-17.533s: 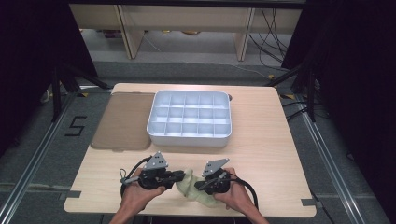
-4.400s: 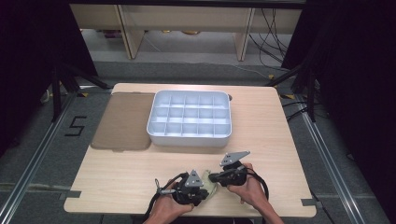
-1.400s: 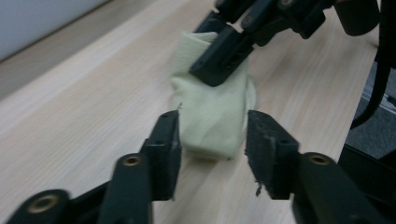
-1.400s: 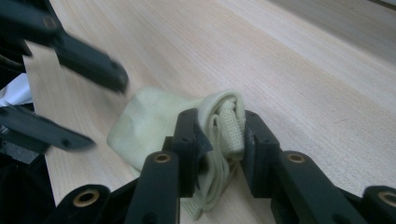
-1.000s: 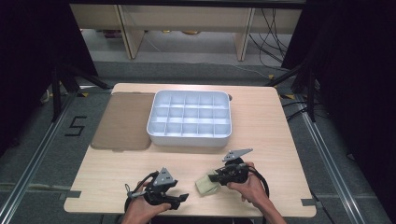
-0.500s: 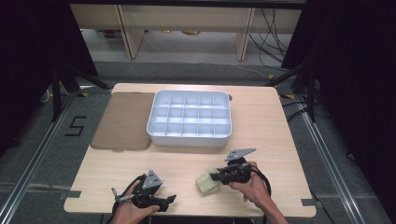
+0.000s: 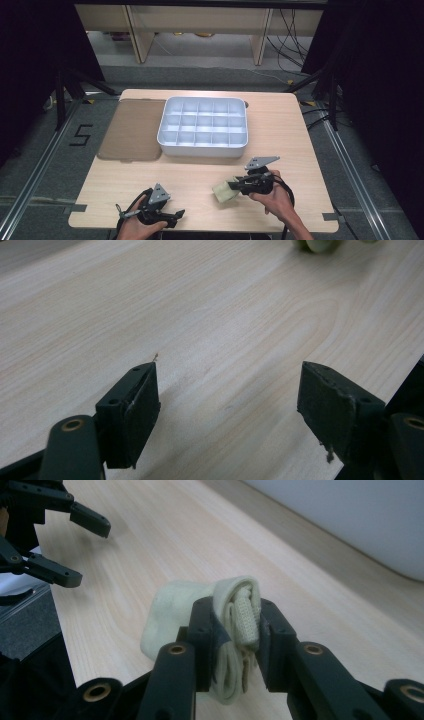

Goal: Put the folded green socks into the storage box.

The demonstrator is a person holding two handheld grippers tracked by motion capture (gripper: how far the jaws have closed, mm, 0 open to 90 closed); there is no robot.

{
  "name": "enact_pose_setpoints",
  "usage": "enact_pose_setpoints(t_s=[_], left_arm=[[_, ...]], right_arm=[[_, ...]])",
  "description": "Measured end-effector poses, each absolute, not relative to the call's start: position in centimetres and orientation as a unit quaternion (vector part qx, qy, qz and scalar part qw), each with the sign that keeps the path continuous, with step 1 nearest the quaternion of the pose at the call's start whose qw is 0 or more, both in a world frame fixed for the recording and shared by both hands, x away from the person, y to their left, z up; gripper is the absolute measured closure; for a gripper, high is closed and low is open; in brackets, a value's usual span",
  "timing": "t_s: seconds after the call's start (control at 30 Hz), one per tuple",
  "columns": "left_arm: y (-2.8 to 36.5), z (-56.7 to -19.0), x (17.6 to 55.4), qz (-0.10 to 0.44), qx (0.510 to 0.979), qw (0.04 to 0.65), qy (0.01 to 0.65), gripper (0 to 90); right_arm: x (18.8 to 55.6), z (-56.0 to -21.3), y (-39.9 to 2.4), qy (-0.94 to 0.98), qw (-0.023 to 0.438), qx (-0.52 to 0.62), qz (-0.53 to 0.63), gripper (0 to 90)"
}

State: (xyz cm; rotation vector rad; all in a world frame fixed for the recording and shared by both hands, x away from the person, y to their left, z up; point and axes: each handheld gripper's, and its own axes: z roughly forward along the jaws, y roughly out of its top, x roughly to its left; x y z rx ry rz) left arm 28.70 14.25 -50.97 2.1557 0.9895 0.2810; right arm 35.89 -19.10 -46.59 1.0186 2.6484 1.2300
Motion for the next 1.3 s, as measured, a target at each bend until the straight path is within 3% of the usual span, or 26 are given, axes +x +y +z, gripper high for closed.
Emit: enact_pose_setpoints(t_s=[0.83, 1.3], left_arm=[[14.2, -51.1, 28.8, 0.110, 0.843, 0.362, 0.383, 23.3], [14.5, -50.8, 28.9, 0.115, 0.847, 0.363, 0.370, 23.5]], right_arm=[[38.6, -42.1, -20.2, 0.856, 0.058, 0.340, 0.385, 72.5], [40.1, -40.3, -20.4, 0.866, 0.055, 0.344, 0.359, 72.5]])
